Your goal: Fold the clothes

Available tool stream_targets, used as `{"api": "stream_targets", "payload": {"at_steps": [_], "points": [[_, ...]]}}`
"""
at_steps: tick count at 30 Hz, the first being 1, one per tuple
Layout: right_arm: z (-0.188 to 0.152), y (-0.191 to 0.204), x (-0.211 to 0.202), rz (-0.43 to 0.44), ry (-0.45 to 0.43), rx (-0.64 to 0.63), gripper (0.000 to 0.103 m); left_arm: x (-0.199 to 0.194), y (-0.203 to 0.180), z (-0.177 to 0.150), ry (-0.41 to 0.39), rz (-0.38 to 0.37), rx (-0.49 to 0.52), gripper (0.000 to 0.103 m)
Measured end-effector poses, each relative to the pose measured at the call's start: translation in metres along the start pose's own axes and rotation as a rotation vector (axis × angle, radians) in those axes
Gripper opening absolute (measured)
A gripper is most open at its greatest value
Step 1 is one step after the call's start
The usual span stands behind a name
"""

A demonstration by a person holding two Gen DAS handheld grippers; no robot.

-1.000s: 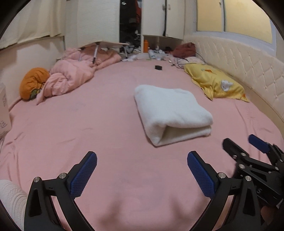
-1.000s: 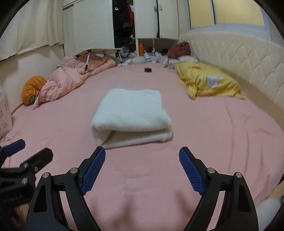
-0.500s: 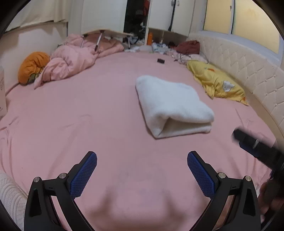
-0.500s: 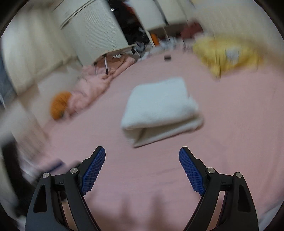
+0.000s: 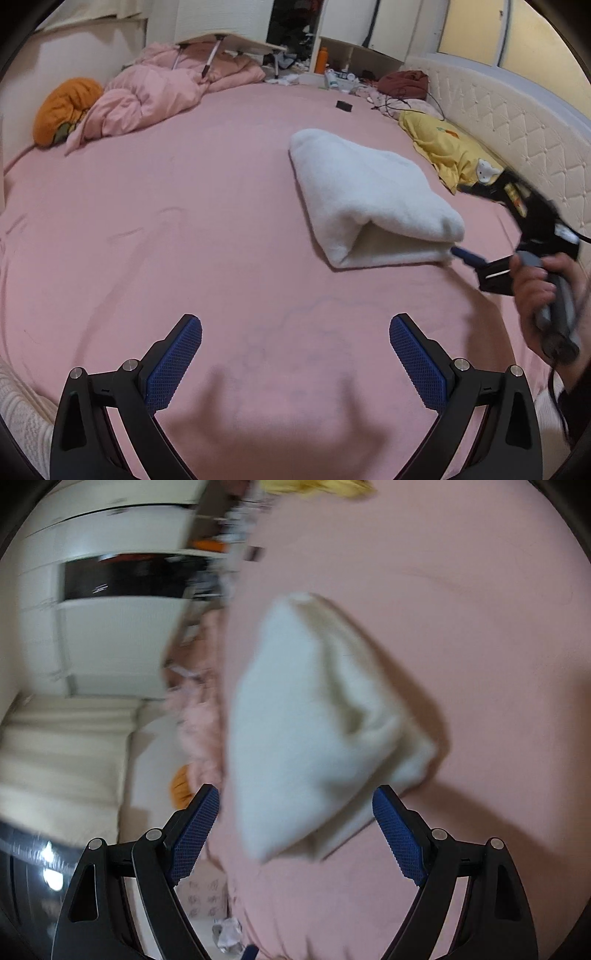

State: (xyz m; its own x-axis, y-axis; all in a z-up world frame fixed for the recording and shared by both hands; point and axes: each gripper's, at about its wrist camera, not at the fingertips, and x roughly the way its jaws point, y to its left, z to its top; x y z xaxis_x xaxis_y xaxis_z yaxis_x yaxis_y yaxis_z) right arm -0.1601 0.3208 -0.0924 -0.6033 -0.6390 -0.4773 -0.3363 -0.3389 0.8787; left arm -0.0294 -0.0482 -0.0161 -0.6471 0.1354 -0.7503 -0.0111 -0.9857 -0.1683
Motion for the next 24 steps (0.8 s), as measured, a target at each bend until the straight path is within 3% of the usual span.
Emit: {"api": "stream_targets", "payload": {"at_steps": [4,6,7,8,9,13,15,16,17,19,20,22,24], "points": [[0.009,0.007,0.002,0.038,-0.053,-0.019,0.084,0.012,0.004,0.0,0.041,-0.002,-0.023,0.102],[0.012,0.012,0.0,0.05,-0.07,-0.025,0.078,0.016,0.003,-0.002,0.053,-0.003,-0.022,0.102],[0.014,0.013,0.002,0.032,-0.067,-0.033,0.061,0.017,0.002,-0.003,0.058,-0.003,-0.016,0.102],[0.016,0.013,0.006,0.006,-0.059,-0.045,0.031,0.018,0.0,-0.004,0.06,-0.001,-0.005,0.102],[0.018,0.014,0.011,-0.036,-0.041,-0.069,0.027,0.018,-0.002,-0.004,0.058,0.002,0.006,0.102],[0.016,0.021,0.008,-0.079,-0.047,-0.16,0.028,0.012,-0.01,-0.006,0.041,-0.001,0.045,0.102],[0.012,0.019,0.002,-0.07,-0.1,-0.159,0.044,0.009,-0.013,-0.007,0.031,-0.002,0.06,0.102],[0.013,0.014,0.006,-0.1,-0.1,-0.133,0.068,0.009,-0.014,-0.007,0.031,-0.003,0.063,0.102],[0.016,0.008,0.012,-0.144,-0.088,-0.098,0.077,0.008,-0.014,-0.007,0.032,-0.005,0.065,0.102],[0.021,0.003,0.017,-0.126,-0.07,-0.072,0.077,0.007,-0.015,-0.007,0.033,-0.009,0.067,0.102],[0.024,0.004,0.016,-0.097,-0.062,-0.078,0.067,0.005,-0.014,-0.007,0.029,-0.012,0.065,0.102],[0.029,0.007,0.008,-0.028,-0.073,-0.094,0.027,0.003,-0.013,-0.007,0.023,-0.015,0.06,0.102],[0.031,0.007,0.006,0.0,-0.064,-0.096,0.027,0.002,-0.011,-0.006,0.017,-0.017,0.05,0.102]]}}
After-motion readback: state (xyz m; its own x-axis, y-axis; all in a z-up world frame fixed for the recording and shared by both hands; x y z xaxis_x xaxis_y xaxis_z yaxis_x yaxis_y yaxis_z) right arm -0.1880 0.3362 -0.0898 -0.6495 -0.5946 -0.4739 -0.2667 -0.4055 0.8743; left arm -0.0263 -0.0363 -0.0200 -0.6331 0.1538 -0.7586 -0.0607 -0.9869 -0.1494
